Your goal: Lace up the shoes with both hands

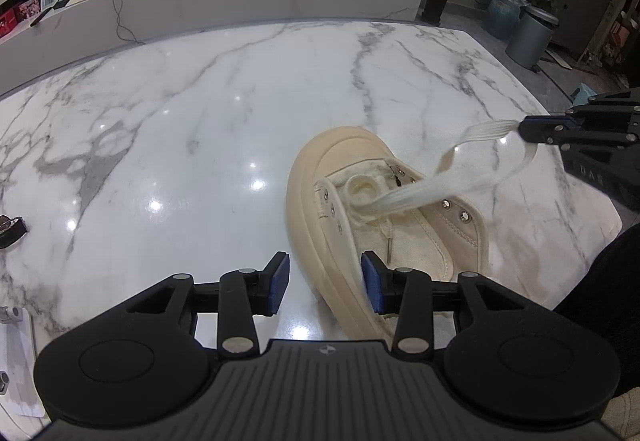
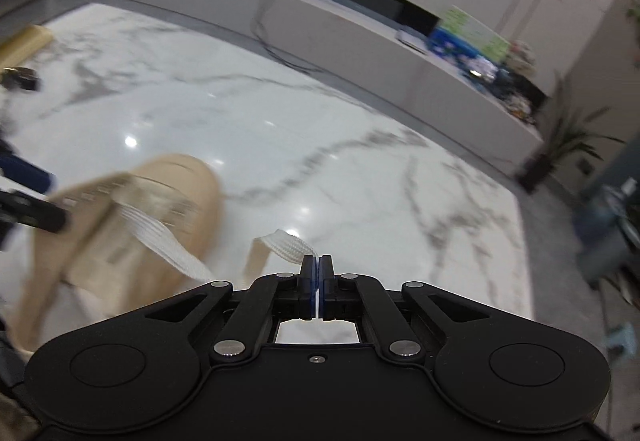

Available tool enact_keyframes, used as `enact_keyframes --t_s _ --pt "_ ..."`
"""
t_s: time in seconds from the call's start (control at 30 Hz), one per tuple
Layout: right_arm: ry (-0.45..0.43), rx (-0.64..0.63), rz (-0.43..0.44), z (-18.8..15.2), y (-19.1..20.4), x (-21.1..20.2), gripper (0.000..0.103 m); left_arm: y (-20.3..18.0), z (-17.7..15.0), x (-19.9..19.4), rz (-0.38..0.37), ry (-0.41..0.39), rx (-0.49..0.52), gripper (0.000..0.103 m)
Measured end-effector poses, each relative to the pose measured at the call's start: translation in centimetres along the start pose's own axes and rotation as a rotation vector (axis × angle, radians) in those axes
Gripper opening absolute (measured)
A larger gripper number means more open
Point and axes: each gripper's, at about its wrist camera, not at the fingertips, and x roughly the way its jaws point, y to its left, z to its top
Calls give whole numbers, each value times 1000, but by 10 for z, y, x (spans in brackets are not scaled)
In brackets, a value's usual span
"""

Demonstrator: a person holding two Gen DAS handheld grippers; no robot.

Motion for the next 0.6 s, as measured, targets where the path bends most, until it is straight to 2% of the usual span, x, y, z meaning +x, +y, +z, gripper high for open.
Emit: enact_keyframes --t_s 0.33,0.43,0.5,0.6 --pt "-35 -163 176 7 0 8 1 -6 5 3 6 2 23 40" --pt "-46 -212 229 9 1 10 10 -12 10 2 4 -3 67 40" --pt "-53 -244 264 10 1 12 10 -16 15 1 4 -8 102 40" --pt "-63 -293 317 12 1 14 10 -21 24 -1 -34 -15 154 40"
